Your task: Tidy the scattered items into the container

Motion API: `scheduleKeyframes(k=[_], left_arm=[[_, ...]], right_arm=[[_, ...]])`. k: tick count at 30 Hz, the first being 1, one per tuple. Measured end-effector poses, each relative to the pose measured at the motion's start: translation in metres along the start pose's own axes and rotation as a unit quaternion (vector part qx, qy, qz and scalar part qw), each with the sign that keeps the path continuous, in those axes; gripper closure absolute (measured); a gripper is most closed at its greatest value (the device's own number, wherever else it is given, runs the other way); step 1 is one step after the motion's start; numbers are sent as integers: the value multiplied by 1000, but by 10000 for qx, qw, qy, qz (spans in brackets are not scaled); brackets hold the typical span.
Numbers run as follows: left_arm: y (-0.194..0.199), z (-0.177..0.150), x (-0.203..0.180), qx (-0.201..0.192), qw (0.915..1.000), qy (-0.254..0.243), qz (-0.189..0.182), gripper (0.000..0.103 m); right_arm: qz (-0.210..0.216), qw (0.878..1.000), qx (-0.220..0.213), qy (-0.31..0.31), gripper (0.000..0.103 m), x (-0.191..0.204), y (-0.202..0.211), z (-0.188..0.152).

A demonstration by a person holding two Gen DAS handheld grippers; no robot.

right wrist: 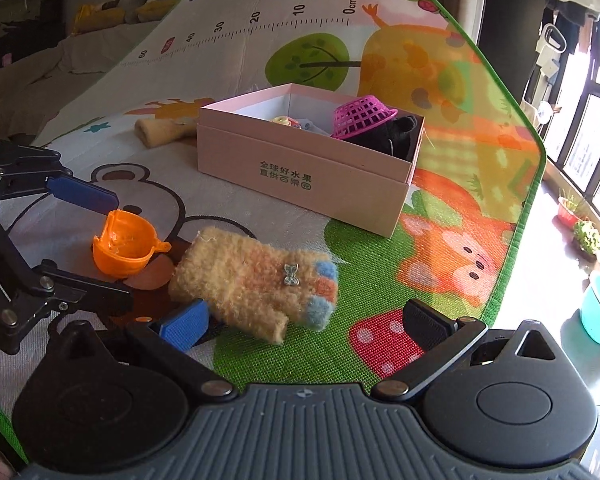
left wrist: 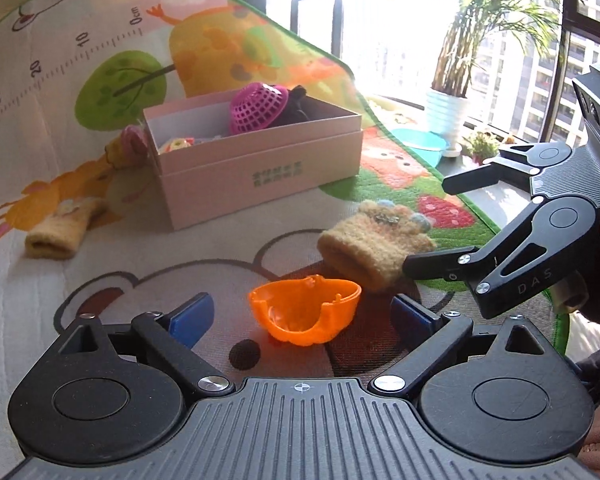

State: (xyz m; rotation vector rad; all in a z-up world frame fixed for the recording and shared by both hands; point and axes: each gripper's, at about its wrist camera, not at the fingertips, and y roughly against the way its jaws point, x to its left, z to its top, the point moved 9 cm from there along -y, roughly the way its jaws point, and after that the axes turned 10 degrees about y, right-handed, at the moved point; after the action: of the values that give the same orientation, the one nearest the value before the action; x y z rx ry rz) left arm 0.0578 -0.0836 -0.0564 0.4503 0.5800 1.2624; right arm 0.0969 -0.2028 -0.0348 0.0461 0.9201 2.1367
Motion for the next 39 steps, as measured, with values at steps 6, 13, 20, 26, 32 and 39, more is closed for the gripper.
scheduleKeyframes(k=[6, 13, 20, 26, 32, 39], left_arm=[[-10, -4, -3, 84, 9999, 51, 123, 39], [2, 2, 14, -96, 9991, 238, 324, 39], [9, 3, 31, -154, 9977, 455, 469, 39], [10, 1, 35, -161, 9974, 525, 472, 39], [10, 1, 32, -157, 9978, 512, 392, 39], [15, 9, 26, -231, 9983, 403, 354, 39]], right_arm=[[27, 9999, 16, 137, 0, 5, 1, 0], [259, 9989, -71, 371, 0, 15, -2, 13], [538, 9954, -107, 789, 20, 38, -8, 26], [715, 9939, -61, 839, 58, 47, -13, 28], [631, 9944, -44, 851, 71, 49, -4, 30], [490, 9968, -184, 604, 82, 30, 18, 35]])
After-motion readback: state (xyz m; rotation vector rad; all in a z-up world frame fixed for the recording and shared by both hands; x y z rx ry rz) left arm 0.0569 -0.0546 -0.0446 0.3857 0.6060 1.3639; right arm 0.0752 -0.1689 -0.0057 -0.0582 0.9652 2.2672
